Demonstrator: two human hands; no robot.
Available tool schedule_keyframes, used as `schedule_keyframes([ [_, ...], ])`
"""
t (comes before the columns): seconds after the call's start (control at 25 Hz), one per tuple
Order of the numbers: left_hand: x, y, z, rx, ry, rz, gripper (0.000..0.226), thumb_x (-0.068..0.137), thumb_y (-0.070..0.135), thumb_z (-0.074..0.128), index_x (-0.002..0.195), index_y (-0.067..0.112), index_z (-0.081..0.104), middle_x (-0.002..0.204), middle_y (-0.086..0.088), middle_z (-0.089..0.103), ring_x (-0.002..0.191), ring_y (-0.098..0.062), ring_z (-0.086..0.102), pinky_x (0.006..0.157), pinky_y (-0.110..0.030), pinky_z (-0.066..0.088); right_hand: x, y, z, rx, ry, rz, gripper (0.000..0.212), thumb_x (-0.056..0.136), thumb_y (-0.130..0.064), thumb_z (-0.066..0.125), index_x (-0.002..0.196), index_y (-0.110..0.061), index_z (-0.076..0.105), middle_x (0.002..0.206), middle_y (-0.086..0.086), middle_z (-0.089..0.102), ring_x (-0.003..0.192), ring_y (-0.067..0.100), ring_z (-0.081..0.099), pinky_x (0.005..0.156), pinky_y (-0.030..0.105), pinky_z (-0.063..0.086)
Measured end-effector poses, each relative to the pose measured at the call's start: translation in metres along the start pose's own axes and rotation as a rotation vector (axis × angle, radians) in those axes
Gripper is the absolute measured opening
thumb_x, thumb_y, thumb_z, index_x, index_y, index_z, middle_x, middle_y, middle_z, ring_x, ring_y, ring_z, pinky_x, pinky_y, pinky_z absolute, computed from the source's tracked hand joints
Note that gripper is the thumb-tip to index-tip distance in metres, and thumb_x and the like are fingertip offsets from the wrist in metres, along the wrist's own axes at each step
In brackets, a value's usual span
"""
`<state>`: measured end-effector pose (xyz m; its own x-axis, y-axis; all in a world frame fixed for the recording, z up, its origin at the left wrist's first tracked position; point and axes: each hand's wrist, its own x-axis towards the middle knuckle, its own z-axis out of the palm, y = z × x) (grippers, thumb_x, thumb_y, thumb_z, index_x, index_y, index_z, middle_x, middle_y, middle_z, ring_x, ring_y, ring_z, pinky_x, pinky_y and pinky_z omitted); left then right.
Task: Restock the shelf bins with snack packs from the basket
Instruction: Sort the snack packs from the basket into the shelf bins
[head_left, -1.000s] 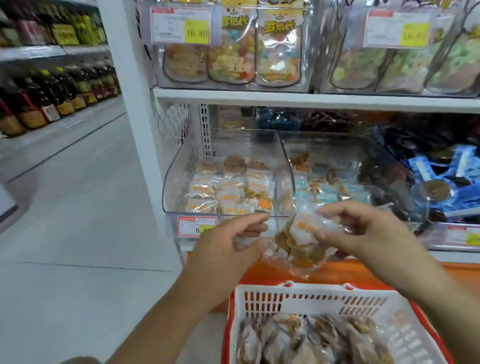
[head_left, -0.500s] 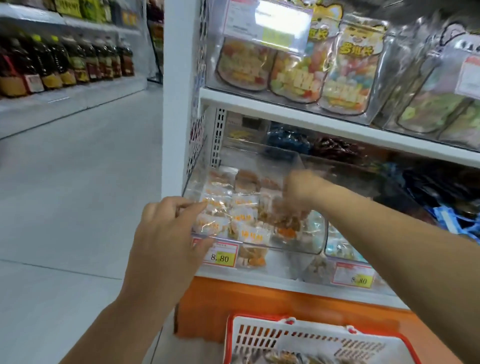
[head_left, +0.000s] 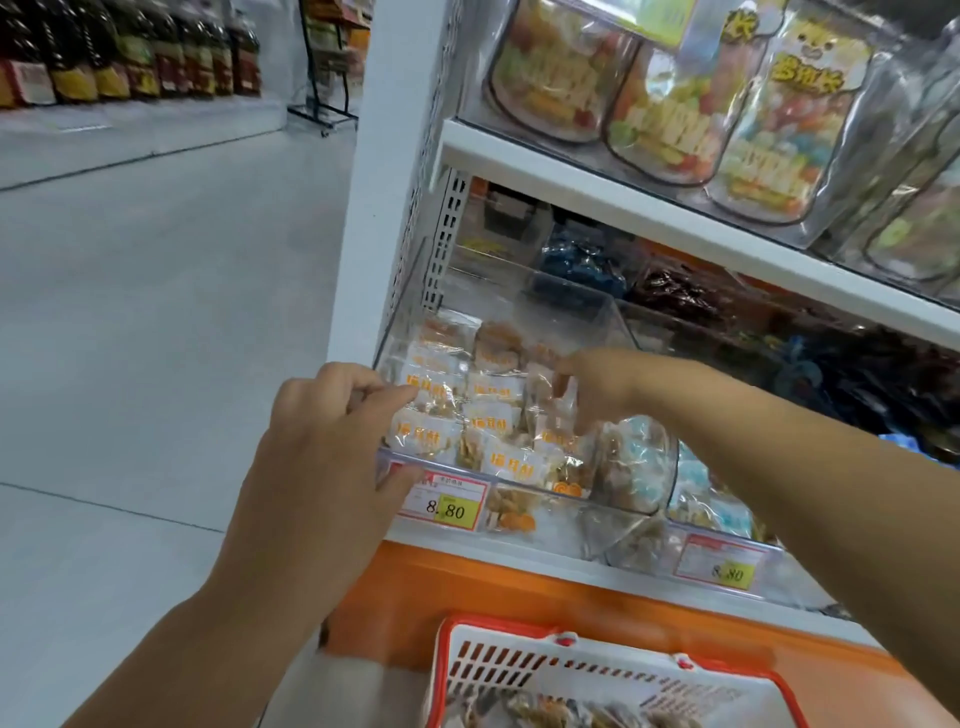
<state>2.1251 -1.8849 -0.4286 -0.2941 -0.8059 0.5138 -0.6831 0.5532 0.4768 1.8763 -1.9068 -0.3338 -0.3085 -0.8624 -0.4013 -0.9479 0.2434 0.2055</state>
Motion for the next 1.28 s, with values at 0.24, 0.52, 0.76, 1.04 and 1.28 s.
schedule_keyframes([
  [0.24,-0.002,-0.001,0.002,-0.051,0.016,-0.018,0.063,0.061,0.023,0.092,0.119,0.022,0.068,0.110,0.002,0.059,0.100,-0.009,0.035,0.071,-0.027,0.039,-0.015,-0.024,0.014,0.009,-0.049,-0.197,0.025,0.080,-0.029,0.077,0.103,-0.023,0.070,0.098,-0.009,0.066,0.089,0.016,0.059,0.075,0.027,0.050],
  [0.52,-0.003,0.001,0.000,-0.050,0.014,-0.024,0.060,0.065,0.020,0.090,0.120,0.020,0.068,0.113,0.000,0.058,0.103,-0.016,0.042,0.073,-0.028,0.039,-0.004,-0.023,0.027,0.572,-0.015,-0.152,0.009,0.080,-0.010,0.077,0.086,-0.013,0.070,0.066,-0.002,0.072,0.059,0.012,0.069,0.072,0.030,0.060],
  [0.76,-0.003,0.006,-0.001,-0.019,0.031,-0.031,0.059,0.066,0.020,0.089,0.121,0.019,0.067,0.115,-0.002,0.058,0.107,-0.024,0.045,0.073,-0.032,0.040,-0.012,0.008,0.009,0.099,0.073,-0.051,0.029,0.080,-0.016,0.077,0.105,-0.015,0.064,0.085,0.001,0.069,0.071,0.015,0.071,0.069,0.029,0.057],
  [1.04,-0.006,0.011,-0.004,0.066,0.091,0.013,0.053,0.065,0.024,0.088,0.115,0.018,0.071,0.111,-0.006,0.064,0.105,-0.031,0.047,0.078,-0.045,0.047,-0.043,0.014,0.007,0.389,0.207,-0.103,0.028,0.086,-0.014,0.071,0.111,-0.019,0.061,0.087,0.000,0.070,0.070,0.010,0.071,0.071,0.028,0.058],
  [1.28,-0.070,0.071,0.023,-0.175,-0.152,0.250,0.038,0.083,0.028,0.071,0.120,0.023,0.066,0.113,0.005,0.057,0.108,-0.012,0.044,0.084,-0.027,0.038,-0.159,0.050,0.095,1.048,0.037,-0.250,0.016,0.092,-0.006,0.062,0.105,-0.013,0.066,0.087,0.010,0.068,0.073,0.023,0.072,0.063,0.031,0.059],
])
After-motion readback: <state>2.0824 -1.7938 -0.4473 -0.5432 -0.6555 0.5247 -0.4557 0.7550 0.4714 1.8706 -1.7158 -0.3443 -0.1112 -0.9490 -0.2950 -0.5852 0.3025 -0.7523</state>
